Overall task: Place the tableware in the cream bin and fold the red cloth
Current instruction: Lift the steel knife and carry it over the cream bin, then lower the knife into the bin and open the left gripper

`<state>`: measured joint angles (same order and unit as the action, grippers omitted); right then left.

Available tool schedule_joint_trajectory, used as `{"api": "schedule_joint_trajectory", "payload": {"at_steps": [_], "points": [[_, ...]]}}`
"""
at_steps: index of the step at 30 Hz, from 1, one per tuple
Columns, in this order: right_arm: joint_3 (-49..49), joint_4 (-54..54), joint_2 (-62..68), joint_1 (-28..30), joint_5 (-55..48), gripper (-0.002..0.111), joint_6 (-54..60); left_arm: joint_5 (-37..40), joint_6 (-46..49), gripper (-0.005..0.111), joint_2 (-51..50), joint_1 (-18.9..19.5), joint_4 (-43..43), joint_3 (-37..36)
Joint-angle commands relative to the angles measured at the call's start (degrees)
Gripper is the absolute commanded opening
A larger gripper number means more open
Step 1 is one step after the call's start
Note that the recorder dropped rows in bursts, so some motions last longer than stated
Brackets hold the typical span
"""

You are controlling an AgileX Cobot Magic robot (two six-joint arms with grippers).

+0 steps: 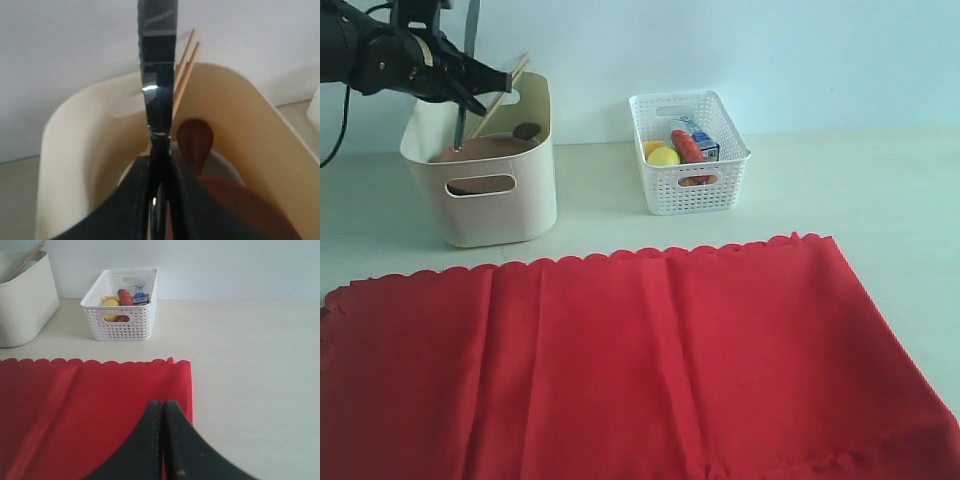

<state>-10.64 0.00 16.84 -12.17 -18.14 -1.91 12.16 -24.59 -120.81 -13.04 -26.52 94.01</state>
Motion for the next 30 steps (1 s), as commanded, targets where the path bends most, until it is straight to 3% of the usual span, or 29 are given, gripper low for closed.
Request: {"api": "schedule_joint_trajectory", "payload": {"at_steps": [1,5,13,17,26,30], "points": [[0.0,0.0,-0.3,0.2,0.3,0.0,0.1,1.2,0.1,0.0,-1.6,-1.3,0.4,0.6],[0.0,0.0,-0.3,0.2,0.3,0.0,0.1,2.2,0.2,0.004,-1.8,-2.4,0.4,0.6],[0.0,0.0,-0.3,0.2,0.3,0.0,0.2,4.1,0.2,0.045,-1.6,-2.9,0.4,0.6],[0.0,0.0,-0.3,0.2,0.3,0.0,0.2,6.5,0.2,0.059,0.0,-2.9,0.4,0.6],[0.0,0.0,-0.3,0.2,0.3,0.0,0.1,15.9,0.6,0.061,8.6,-2.9,1.2,0.6],[0.0,0.0,-0.3,0.2,0.3,0.0,0.1,22.1,11.4,0.061,12.2,-2.9,10.0,0.6]]}}
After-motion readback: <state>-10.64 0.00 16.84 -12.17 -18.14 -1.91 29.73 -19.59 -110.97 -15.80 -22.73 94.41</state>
